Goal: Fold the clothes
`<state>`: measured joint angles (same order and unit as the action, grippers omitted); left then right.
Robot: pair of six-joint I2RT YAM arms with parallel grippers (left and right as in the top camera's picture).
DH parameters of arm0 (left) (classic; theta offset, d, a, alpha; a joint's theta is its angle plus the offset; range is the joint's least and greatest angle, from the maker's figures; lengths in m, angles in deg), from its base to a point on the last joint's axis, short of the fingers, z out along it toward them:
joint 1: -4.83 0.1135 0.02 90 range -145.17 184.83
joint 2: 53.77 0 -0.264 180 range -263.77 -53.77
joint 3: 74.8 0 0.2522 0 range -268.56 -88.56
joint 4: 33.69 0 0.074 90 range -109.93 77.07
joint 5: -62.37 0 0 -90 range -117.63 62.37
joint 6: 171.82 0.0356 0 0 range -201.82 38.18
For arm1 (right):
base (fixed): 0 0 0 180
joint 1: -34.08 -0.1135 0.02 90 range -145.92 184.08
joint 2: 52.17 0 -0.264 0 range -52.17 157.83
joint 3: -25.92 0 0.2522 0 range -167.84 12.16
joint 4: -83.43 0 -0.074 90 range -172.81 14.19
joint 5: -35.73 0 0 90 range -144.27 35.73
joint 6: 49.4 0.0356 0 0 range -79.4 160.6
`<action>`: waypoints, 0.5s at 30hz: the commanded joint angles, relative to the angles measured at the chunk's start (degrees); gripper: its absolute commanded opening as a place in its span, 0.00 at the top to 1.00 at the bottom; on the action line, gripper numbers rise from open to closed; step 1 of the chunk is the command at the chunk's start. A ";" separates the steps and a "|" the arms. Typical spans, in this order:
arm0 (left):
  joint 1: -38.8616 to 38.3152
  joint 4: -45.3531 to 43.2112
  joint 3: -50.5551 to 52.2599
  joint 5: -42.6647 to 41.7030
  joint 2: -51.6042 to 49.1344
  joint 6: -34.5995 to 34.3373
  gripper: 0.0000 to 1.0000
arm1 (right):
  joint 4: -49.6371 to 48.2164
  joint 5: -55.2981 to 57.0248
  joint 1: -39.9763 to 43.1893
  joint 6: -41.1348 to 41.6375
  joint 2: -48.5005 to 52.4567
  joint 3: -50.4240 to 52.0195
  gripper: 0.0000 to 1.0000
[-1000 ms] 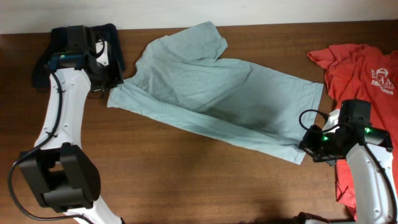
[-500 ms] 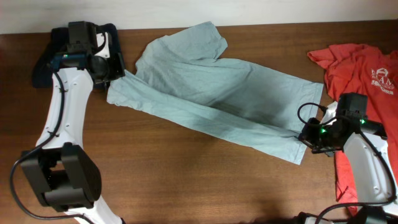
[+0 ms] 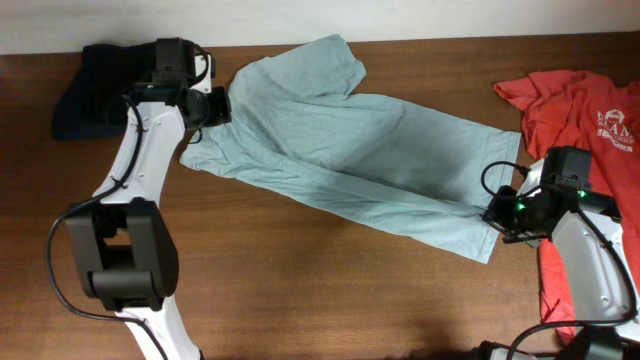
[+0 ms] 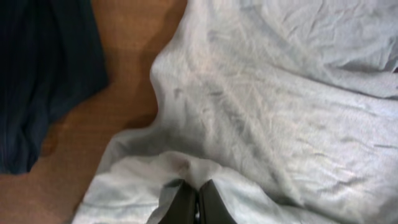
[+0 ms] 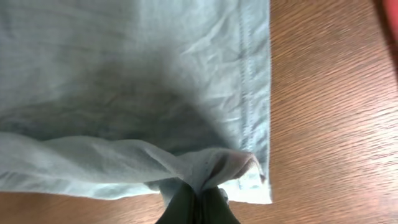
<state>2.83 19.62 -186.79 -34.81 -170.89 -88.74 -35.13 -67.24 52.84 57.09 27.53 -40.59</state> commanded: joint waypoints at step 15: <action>-0.63 -5.11 -1.14 1.01 -4.00 1.84 0.99 | -3.43 6.43 0.39 1.77 5.42 -1.46 0.96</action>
<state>2.52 15.03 -186.79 -34.26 -172.45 -88.17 -37.89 -62.52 52.84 58.40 31.88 -40.59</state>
